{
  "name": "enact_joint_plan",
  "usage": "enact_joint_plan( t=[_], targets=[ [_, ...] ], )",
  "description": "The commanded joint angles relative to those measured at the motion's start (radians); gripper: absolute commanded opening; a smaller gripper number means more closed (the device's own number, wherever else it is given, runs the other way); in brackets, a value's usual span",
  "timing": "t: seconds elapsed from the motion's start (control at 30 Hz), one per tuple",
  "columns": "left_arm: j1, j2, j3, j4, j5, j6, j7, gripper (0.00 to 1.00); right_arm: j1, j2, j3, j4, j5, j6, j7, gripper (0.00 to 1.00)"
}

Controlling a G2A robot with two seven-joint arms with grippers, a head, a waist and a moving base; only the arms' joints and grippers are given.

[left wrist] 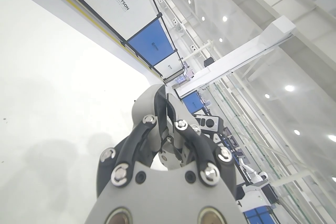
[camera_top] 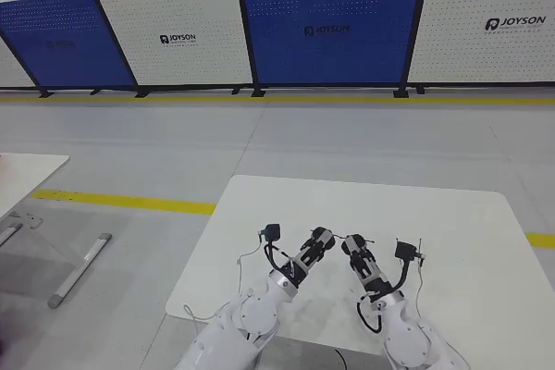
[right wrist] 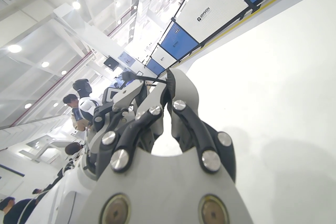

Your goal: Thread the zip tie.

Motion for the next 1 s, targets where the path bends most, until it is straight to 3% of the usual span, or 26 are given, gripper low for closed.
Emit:
enact_joint_plan(
  t=[0.0,0.63,0.97],
  targets=[
    [0.002,0.0,-0.001,-0.002,0.0,-0.002,-0.002,0.0,0.007,0.001,-0.002,0.004,0.007,0.0,0.016,0.0],
    [0.01,0.001,-0.008,-0.011,-0.003,-0.006,-0.012,0.0,0.036,0.012,-0.032,0.017,0.044,0.0,0.06,0.0],
    [-0.001,-0.003,-0.001,0.006,0.02,0.021,0.01,0.0,0.018,0.018,-0.027,0.011,0.012,0.0,-0.006,0.0]
  ],
)
